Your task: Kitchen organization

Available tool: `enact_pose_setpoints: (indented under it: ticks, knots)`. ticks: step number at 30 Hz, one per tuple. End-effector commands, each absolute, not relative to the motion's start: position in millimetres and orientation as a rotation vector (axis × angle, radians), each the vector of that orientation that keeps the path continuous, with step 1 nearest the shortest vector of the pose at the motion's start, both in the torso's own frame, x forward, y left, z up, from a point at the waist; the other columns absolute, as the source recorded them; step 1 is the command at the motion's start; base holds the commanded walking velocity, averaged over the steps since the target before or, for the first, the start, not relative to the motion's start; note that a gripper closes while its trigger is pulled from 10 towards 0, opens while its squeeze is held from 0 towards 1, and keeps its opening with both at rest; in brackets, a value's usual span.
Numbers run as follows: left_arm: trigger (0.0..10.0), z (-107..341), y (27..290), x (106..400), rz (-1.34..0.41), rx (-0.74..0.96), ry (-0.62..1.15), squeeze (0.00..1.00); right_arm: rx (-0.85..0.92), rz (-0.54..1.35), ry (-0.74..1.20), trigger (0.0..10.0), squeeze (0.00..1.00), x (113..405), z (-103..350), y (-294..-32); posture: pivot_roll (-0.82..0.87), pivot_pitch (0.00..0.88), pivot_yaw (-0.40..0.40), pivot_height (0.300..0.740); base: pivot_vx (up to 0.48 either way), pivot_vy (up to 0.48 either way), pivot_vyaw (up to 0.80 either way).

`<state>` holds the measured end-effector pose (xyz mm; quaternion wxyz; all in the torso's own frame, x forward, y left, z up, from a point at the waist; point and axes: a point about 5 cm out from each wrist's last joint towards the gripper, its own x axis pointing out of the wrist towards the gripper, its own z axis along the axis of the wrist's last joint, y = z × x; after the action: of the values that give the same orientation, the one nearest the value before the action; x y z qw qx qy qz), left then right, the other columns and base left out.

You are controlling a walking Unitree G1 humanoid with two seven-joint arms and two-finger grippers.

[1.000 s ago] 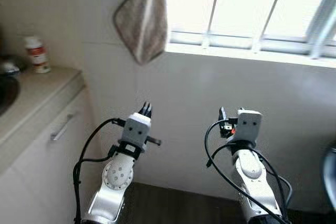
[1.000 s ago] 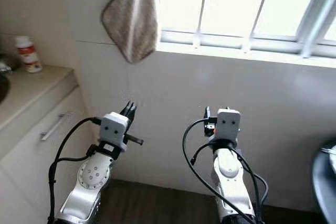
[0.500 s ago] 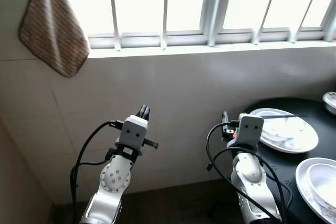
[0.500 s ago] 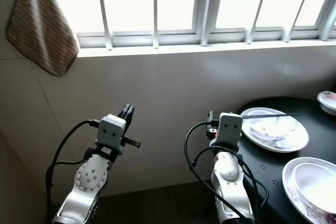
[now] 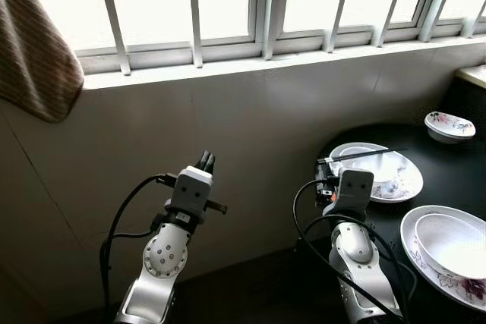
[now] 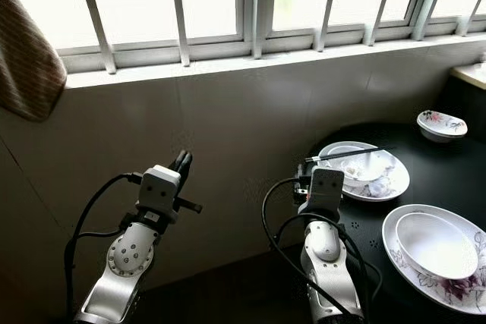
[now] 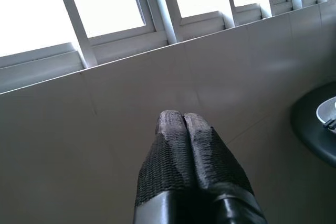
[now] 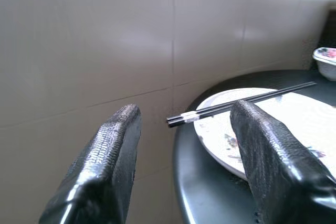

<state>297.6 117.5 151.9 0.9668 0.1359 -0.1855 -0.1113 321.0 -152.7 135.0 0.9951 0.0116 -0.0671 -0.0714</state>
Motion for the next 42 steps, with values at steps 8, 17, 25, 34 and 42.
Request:
enact_pose_setpoints:
  ticks: [8, 17, 25, 34, 42]
  knots:
    - [10.0, 148.9, 117.9, 299.2, -0.216, 0.290, -0.352, 0.00, 0.015, -0.150, -0.133, 10.0, 0.00, 322.8, 137.3, -152.6, 0.02, 0.000, -0.005, 0.740, 0.000, -0.280, -0.78]
    - [10.0, 149.7, 118.4, 299.2, -0.212, 0.274, -0.360, 0.00, 0.003, -0.153, -0.136, 10.0, 0.00, 322.8, 138.0, -153.4, 0.01, 0.000, -0.004, 0.740, 0.000, -0.084, -0.78]
    - [10.0, 147.7, 118.7, 299.4, -0.210, 0.278, -0.350, 0.00, 0.004, -0.161, -0.133, 10.0, 0.00, 323.2, 137.5, -154.8, 0.01, 0.000, -0.004, 0.740, 0.000, 0.000, -0.77]
    - [10.0, 147.2, 118.8, 299.8, -0.208, 0.279, -0.348, 0.00, -0.006, -0.164, -0.121, 10.0, 0.00, 323.7, 135.4, -156.4, 0.01, 0.000, -0.004, 0.740, 0.000, 0.000, -0.60]
    - [10.0, 145.8, 119.1, 300.4, -0.210, 0.284, -0.343, 0.00, 0.098, -0.218, 0.020, 10.0, 0.00, 333.4, 120.3, -180.0, 0.02, 0.000, -0.004, 0.740, 0.000, 0.000, 0.00]
